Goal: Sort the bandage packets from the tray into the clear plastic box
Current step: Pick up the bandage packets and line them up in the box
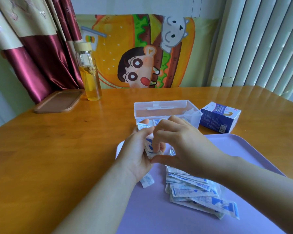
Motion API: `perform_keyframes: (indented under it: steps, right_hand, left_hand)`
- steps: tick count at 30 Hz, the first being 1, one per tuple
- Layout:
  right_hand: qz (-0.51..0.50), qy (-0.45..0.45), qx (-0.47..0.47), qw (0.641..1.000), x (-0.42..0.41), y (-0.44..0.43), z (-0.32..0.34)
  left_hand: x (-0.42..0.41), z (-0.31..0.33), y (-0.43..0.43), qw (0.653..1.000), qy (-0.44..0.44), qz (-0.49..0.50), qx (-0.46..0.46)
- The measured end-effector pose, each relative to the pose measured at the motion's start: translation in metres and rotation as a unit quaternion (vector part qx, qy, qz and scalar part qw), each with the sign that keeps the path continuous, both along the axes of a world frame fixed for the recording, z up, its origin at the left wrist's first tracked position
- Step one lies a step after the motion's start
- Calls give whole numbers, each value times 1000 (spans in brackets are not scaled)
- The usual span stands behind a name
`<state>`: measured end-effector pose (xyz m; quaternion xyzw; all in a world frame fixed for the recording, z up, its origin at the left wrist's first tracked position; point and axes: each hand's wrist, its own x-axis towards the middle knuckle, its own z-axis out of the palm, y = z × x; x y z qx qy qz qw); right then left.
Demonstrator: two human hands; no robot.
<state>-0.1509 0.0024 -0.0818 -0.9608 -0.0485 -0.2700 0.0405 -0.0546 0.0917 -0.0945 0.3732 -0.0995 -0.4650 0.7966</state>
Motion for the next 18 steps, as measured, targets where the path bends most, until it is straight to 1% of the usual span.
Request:
perform_keyframes:
  steps: [2,4,7,10,11,12,14,15,17,18]
  right_hand:
    - [5,4,3,1000,-1,0,1]
    - [16,4,7,1000,-2,0,0]
    - [22,-4,9,1000,-2,1,-4]
    - [26,0,24,999,-4,3,-11]
    - [31,13,58,998,-6,4,-12]
    - [34,30,122,991,-9,5,-10]
    - [23,41,280,959,-15,4,-6]
    - [4,26,334,942,-16,0,-4]
    - [-49,9,384,922,-14,-11,2]
    - [-67,20,392,917,-11,-15,6]
  left_hand:
    - [1,-1,-1,1000,18,-19,-2]
    - [2,-2,-2,1000,19,-9,-2]
    - [2,-4,-3,1000,-17,8,16]
    - [2,-6,-5,999,-30,11,42]
    - [3,-6,-5,998,-36,14,51]
    - [3,-5,-6,997,-49,21,59]
    - [6,-5,-5,992,-100,30,69]
    - [7,-5,-5,988,-135,25,69]
    - [9,-5,-2,975,-207,-13,76]
    - [10,-5,0,967,-238,-41,82]
